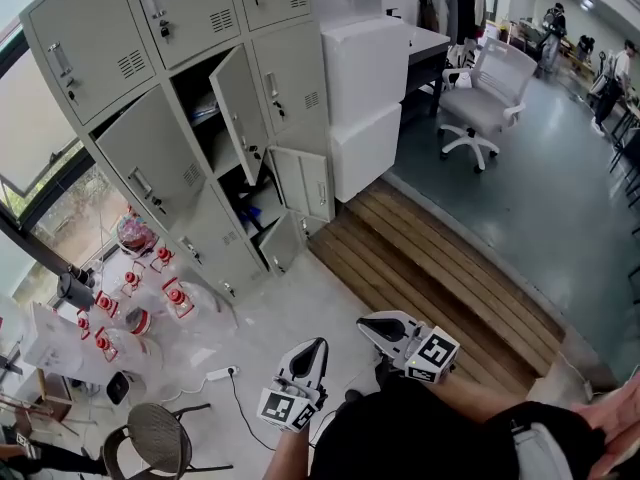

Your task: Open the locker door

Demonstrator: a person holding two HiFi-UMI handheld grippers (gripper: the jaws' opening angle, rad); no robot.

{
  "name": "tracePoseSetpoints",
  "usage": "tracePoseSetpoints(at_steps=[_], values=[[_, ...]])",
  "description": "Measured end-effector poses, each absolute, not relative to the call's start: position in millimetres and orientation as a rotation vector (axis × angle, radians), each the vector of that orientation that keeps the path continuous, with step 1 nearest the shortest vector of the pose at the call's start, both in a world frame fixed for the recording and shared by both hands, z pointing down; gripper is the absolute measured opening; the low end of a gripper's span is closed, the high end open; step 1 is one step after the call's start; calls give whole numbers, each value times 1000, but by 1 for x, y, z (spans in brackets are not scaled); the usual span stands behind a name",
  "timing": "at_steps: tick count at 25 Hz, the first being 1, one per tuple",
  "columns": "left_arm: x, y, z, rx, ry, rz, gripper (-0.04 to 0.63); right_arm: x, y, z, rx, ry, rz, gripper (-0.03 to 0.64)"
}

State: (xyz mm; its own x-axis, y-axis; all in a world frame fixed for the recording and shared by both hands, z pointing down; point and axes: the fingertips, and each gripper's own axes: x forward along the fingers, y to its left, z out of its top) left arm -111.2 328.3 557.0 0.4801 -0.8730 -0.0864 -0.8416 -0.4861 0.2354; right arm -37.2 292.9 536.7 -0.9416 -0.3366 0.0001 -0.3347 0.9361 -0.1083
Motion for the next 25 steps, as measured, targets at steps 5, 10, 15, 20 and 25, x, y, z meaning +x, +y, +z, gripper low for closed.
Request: tracePoseSetpoints(at_steps=[5,10,15,20,25], values=[[-118,328,572,2521,-1505,-302,17,-48,290,538,-491,3090,-159,12],[-118,312,574,2501,-1514,-295,17,-52,276,538,-464,3072,-173,12],[-117,291,568,2533,-1518,-213,17,-58,252,539,-437,3025,-183,12],[-126,257,564,2523,-1569,-142,17,-61,213,540,-410,2981,-212,12],[-133,200,560,2513,-1624,-78,17,-51,154,538,-405,2929,-242,12]])
